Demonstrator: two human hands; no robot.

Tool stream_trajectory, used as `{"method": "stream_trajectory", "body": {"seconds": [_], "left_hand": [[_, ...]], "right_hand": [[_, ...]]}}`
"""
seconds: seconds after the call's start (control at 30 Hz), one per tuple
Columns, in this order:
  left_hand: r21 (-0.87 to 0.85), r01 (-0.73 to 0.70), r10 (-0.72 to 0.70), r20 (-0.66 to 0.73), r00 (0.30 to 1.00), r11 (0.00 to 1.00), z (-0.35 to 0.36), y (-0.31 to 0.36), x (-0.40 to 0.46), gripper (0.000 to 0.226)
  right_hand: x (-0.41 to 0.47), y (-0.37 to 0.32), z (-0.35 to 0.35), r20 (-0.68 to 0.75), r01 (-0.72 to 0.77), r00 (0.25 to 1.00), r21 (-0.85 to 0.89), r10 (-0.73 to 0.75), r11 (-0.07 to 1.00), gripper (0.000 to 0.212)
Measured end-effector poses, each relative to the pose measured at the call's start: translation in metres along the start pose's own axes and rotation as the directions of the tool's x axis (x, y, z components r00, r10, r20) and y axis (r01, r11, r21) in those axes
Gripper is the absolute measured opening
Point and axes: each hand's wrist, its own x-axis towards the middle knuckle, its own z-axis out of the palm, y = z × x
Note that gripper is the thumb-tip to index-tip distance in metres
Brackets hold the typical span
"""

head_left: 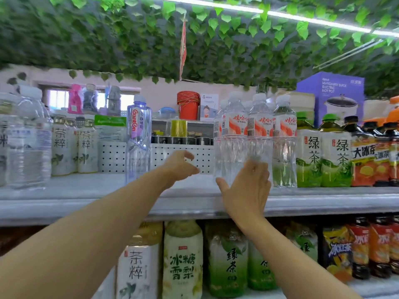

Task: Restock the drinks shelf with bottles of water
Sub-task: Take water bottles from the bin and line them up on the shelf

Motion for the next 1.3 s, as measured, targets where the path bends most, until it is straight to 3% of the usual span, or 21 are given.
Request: {"method": "stream_trajectory", "body": {"seconds": [0.13,0.37,0.47,0.63,0.93,1.3], "left_hand": [[-0.065,-0.068,0.049,-0.260,0.964,0.996,-0.022,-0.004,-0.032,0.035],[0.186,-0.063,0.144,-0.462,0.875,0.980,-0.072,-0.026,-0.113,0.030],[0.212,0.014,0.096,-0.498,0.862,0.977,-0.095,-0.051,-0.155,0.031],[0.145,0.208,-0.101,-0.532,0.841,0.967,-0.130,-0.115,-0.226,0.031],[0.083,0.575,-0.502,-0.398,0.768,0.814,-0.190,-0.246,-0.364,0.034],[0.048,0.839,-0.794,-0.296,0.531,0.542,-0.216,-0.397,-0.540,0.040]], "right_hand": [[-0.024,-0.021,-0.001,0.035,0.143,0.989,0.094,-0.147,0.985,0.064],[-0.076,-0.074,0.007,0.150,0.292,0.922,0.338,-0.358,0.895,0.063],[-0.108,-0.096,0.013,0.171,0.326,0.888,0.419,-0.427,0.847,0.060],[-0.178,-0.133,0.032,0.275,0.353,0.798,0.506,-0.536,0.787,0.061],[-0.338,-0.196,0.084,0.556,0.264,0.556,0.587,-0.618,0.765,0.064],[-0.554,-0.206,0.130,0.811,0.149,0.141,0.550,-0.568,0.822,0.067]]}}
